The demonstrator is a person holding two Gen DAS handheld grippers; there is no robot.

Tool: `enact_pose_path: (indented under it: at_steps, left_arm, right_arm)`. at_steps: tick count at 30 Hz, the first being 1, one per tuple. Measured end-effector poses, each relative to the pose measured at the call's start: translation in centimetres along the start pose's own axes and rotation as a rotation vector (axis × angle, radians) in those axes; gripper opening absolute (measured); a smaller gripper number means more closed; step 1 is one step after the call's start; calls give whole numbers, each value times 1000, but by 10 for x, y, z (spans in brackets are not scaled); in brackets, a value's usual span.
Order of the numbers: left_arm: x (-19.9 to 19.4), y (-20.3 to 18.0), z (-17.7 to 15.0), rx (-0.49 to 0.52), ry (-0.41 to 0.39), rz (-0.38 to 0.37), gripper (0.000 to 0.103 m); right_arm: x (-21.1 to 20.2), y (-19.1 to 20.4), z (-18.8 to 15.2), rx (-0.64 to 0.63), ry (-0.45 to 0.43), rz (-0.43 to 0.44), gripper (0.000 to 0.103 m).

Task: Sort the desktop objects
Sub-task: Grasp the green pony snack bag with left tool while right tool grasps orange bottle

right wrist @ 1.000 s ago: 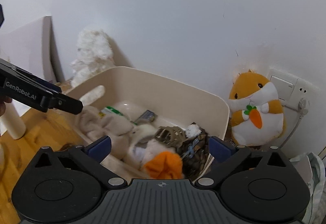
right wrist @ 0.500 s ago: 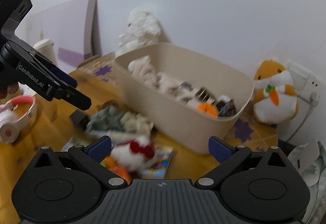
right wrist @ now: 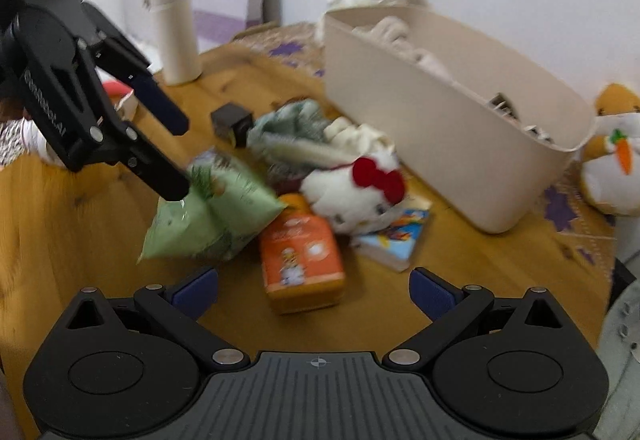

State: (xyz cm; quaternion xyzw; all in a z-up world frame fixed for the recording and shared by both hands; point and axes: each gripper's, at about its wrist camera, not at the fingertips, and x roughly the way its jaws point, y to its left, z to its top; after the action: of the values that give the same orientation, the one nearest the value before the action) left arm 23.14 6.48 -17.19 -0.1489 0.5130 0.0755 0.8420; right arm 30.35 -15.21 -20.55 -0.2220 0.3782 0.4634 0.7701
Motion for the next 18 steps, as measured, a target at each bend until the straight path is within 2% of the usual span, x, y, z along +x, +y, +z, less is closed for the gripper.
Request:
enact_pose_path:
  at_steps: [7, 9, 18]
  left_arm:
    - [24, 0, 1, -17, 33, -8, 79]
    - [28, 0, 3, -19, 31, -3, 83]
    - [48, 6, 6, -33, 62, 0, 85]
  right_arm:
    - [22, 9, 0, -40, 34, 11, 103]
    - [26, 9, -1, -38, 35, 8, 103]
    - [43, 9, 1, -17, 28, -8, 102]
